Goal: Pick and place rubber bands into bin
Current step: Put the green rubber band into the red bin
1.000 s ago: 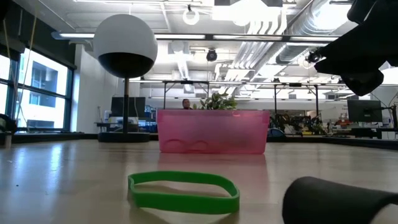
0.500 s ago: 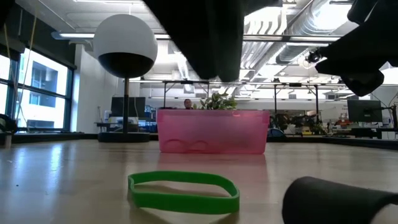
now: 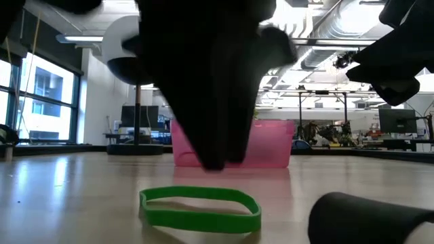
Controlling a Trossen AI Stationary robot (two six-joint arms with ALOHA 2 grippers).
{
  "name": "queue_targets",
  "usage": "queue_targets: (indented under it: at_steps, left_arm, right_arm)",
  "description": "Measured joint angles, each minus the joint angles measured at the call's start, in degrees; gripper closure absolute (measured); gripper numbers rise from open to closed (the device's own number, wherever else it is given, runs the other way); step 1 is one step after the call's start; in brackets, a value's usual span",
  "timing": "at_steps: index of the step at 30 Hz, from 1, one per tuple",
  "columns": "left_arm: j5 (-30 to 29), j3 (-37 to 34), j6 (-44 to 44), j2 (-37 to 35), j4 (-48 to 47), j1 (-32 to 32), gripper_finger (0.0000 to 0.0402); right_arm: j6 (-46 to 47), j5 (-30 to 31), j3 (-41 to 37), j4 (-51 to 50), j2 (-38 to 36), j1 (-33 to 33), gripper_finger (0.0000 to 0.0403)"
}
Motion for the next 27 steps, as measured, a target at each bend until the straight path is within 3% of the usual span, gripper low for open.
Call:
queue_targets:
  at_steps: [11,27]
  left_arm:
    - [4.58,-2.10,0.86,-0.09,2.56,0.72,0.0298]
    - [4.85,-2.08,-1.74,-0.09,0.80,0.80,0.0298]
  right_arm:
    - [0.00,-2.56,-0.02,-0.09,0.00,-0.02,0.0274]
    - [0.00,-2.34,-0.02,-1.39,0.00,0.00,0.0274]
